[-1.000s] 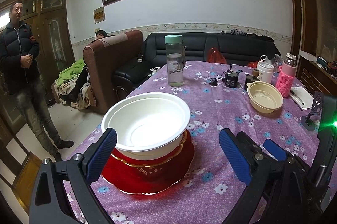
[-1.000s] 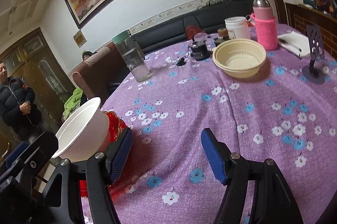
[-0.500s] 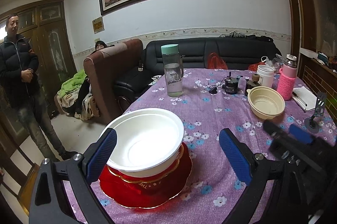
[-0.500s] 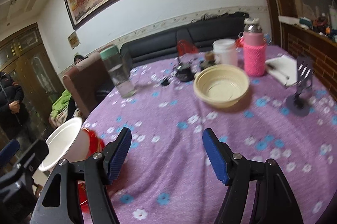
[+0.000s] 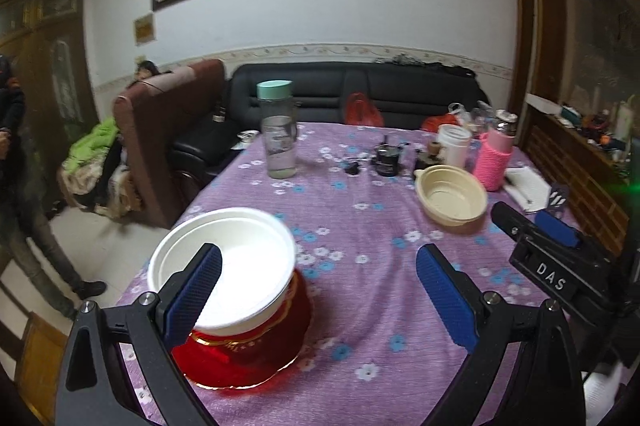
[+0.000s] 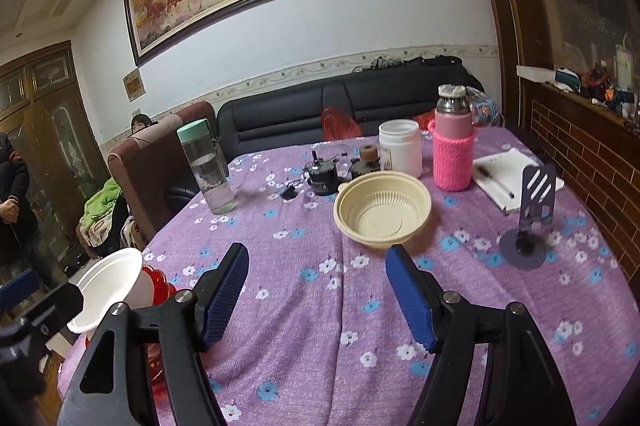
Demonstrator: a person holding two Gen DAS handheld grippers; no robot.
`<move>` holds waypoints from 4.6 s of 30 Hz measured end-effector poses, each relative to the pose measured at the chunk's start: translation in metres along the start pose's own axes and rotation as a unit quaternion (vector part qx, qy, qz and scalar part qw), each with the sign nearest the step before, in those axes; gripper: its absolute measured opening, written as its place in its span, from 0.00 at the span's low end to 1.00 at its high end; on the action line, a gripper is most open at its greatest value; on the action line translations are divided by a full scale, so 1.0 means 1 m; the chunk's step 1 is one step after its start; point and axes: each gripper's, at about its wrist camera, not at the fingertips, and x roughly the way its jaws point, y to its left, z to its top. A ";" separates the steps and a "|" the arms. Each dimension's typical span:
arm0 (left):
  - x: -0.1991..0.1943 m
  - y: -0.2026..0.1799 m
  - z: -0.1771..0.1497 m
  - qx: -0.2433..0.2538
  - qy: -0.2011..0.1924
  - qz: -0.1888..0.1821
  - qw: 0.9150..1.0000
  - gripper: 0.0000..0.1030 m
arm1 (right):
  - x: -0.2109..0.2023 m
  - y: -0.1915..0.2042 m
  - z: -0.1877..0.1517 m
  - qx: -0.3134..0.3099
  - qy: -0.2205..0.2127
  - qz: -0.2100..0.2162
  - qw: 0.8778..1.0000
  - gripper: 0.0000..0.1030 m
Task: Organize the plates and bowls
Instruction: 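Move both grippers to the cream plastic bowl beside the pink thermos, then close both grippers on the cream bowl rim and lift it, then carry the cream bowl over the red plate stack, then lower the cream bowl into the white bowls and open both grippers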
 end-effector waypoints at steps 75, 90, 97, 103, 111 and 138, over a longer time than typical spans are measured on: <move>0.207 -0.058 0.063 0.029 0.145 0.019 0.989 0.15 | 0.171 -0.049 0.021 0.107 0.112 0.174 0.973 0.18; 0.075 0.057 0.041 -0.035 0.082 0.094 0.992 0.17 | 0.090 0.080 0.015 0.002 0.105 0.254 0.962 0.19; 0.061 0.115 0.011 -0.072 0.110 0.128 0.983 0.17 | 0.091 0.145 -0.011 -0.051 0.160 0.258 0.951 0.19; 0.073 0.138 -0.004 -0.079 0.127 0.141 0.979 0.21 | 0.107 0.176 -0.029 -0.082 0.189 0.227 0.952 0.19; 0.070 0.145 -0.006 -0.066 0.094 0.164 0.980 0.63 | 0.103 0.202 -0.041 -0.166 0.146 0.142 0.965 0.21; 0.014 0.105 -0.018 -0.062 -0.055 0.247 0.966 0.91 | 0.037 0.123 -0.048 -0.003 0.040 0.121 0.992 0.67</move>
